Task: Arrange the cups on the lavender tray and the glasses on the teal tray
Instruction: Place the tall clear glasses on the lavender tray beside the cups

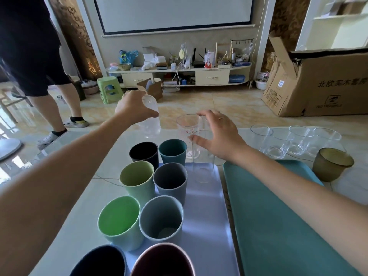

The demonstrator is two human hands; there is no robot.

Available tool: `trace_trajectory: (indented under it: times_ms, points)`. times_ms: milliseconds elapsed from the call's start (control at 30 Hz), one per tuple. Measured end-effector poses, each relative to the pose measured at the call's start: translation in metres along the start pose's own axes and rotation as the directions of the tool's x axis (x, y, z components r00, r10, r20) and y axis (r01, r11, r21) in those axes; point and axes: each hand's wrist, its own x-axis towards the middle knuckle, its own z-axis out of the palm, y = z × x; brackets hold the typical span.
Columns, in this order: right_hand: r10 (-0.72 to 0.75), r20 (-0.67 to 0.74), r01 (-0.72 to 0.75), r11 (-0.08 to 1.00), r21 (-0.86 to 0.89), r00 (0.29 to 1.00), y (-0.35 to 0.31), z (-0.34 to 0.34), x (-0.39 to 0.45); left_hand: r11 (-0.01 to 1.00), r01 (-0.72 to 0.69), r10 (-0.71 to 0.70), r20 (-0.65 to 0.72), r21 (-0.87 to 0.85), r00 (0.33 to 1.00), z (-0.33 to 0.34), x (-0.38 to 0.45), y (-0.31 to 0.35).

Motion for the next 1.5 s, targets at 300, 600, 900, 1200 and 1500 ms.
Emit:
trace_trajectory:
  times_ms: [300,600,900,1200,1500]
  points:
    - [-0.097,-0.091,0.120,0.946,0.301,0.991,-0.052,-0.048,-0.035,0.981,-0.196,0.196,0.002,-0.013,0.981,-0.079,-0.081,0.098]
    - [0.058,-0.045,-0.042,0.951,0.306,0.997,-0.043,-0.060,-0.094,0.922,-0.382,0.372,0.421,-0.066,0.827,-0.055,-0.162,0.144]
    - [0.293,0.139,-0.322,0.899,0.297,0.946,0.011,-0.005,-0.129,0.929,-0.339,0.215,0.529,0.149,0.821,-0.012,-0.170,0.060]
    - [0.277,0.150,-0.313,0.876,0.367,0.949,0.008,0.031,-0.121,0.941,-0.307,0.191,0.526,0.141,0.829,0.026,-0.175,0.045]
    - [0.279,0.171,-0.326,0.835,0.443,0.945,0.013,0.039,-0.119,0.946,-0.324,0.260,0.541,0.026,0.800,0.024,-0.174,0.041]
